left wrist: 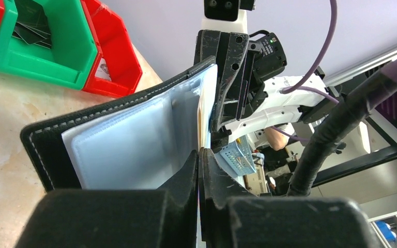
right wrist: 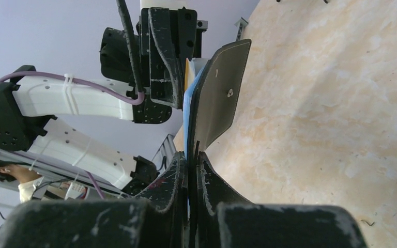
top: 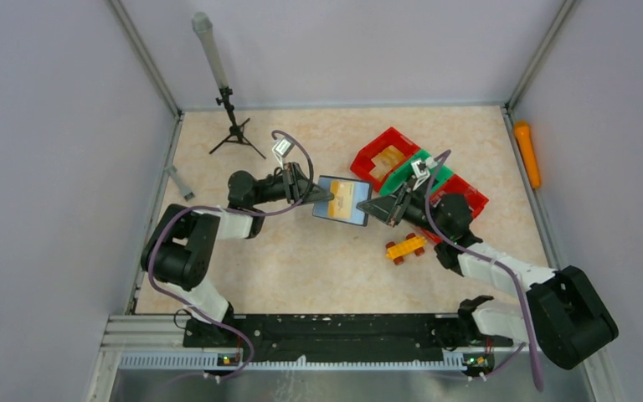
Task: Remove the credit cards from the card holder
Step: Remove the credit card from the card holder.
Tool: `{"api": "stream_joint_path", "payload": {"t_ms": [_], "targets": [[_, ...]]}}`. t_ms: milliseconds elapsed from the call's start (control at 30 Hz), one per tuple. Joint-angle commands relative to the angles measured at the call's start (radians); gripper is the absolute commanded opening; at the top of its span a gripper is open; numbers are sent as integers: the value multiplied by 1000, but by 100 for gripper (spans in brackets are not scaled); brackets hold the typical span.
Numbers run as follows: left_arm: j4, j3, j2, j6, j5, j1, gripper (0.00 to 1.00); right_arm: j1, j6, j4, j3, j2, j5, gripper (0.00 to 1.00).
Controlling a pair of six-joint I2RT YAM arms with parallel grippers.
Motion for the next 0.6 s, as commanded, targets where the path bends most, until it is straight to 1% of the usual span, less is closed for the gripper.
{"api": "stream_joint_path", "payload": {"t_ms": [0, 100, 300, 433, 567], "targets": [[80, 6, -9, -17, 4, 1, 8, -12, 23, 113, 8, 18, -33, 0], [123, 7, 12, -50, 3, 0, 16, -12, 25, 117, 11, 21, -32, 0], [117, 2, 25, -44, -3, 0, 32, -12, 52, 152, 10, 27, -37, 0], [4, 9, 10, 21, 0, -11, 36, -12, 71, 178, 17, 36, -47, 0], [-35, 25, 9, 37, 11, -29, 37, -12, 78, 190, 25, 41, -53, 0]]}}
